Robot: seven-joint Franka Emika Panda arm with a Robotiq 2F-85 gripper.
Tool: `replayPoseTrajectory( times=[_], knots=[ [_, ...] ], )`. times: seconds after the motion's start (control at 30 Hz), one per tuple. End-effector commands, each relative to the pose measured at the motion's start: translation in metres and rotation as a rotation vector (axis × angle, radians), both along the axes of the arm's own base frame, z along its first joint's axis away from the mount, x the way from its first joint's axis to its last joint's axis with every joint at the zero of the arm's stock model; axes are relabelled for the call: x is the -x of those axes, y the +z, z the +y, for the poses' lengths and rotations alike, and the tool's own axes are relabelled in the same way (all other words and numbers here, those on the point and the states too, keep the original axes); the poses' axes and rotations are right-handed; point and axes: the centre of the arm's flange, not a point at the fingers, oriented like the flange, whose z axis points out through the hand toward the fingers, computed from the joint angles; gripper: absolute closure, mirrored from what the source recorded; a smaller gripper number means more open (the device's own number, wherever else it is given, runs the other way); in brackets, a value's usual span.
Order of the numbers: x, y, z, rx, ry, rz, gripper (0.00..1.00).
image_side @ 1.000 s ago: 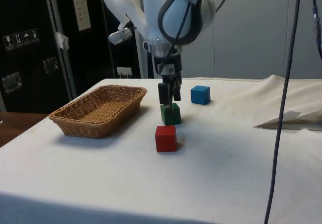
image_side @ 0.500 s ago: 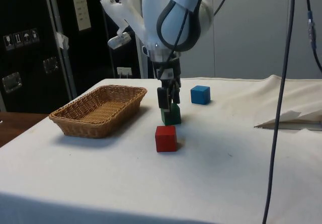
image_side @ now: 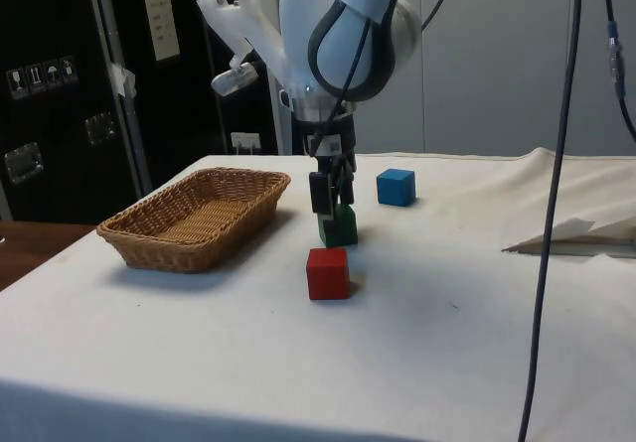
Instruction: Pick up exactly two blocks and place them into the basket.
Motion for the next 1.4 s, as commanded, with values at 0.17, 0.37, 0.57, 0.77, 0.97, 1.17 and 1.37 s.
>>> replayPoseTrajectory(
  times=[0.17,0.37,0.57,0.77,0.97,1.17,1.37],
  knots=[
    [0.0,0.0,0.0,0.0,0.0,0.0,0.0],
    [0.0,0.0,0.0,0.0,0.0,0.0,0.32],
    [0.0,0.0,0.0,-0.001,0.0,-0.001,0.82],
    [0.0,0.001,0.0,-0.001,0.0,-0.001,0.91],
    [-0.001,0.012,-0.001,-0.001,0.006,-0.005,0.91],
    [-0.002,0.027,0.0,-0.006,0.014,-0.01,0.99],
    [-0.003,0.045,0.004,-0.028,0.027,-0.016,0.99]
  ],
)
